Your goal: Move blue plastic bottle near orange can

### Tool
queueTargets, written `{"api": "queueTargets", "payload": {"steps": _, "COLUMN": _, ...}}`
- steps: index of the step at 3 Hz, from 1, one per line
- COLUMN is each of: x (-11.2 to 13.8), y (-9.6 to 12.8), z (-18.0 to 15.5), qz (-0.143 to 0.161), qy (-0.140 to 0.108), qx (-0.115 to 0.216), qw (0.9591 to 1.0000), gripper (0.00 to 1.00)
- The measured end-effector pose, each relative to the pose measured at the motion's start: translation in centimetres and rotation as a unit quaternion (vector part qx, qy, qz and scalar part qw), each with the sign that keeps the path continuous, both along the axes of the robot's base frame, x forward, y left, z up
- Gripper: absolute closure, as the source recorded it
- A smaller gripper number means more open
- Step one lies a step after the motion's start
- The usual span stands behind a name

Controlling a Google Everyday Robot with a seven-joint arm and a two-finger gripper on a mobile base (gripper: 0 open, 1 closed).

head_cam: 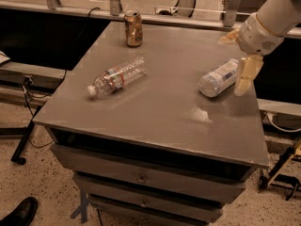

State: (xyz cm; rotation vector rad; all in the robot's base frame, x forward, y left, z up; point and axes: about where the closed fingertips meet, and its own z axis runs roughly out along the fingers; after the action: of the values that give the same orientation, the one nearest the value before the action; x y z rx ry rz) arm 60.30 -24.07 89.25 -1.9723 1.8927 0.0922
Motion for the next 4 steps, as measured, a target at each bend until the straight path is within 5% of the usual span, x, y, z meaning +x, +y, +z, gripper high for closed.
{"api": "queueTargets", "payload": {"steps": 2, "x": 2.1, "y": 0.9, "z": -3.6, "qz": 0.004, "qy": 0.026, "qx": 0.028, "qw": 0.9992, "gripper": 0.39}}
{"api": "queueTargets", "payload": {"steps": 4, "x": 3.6, "y": 2.5, "z": -0.8, "qz": -0.001, "qy": 0.01, "qx": 0.029, "qw": 0.9995, "gripper": 0.86}}
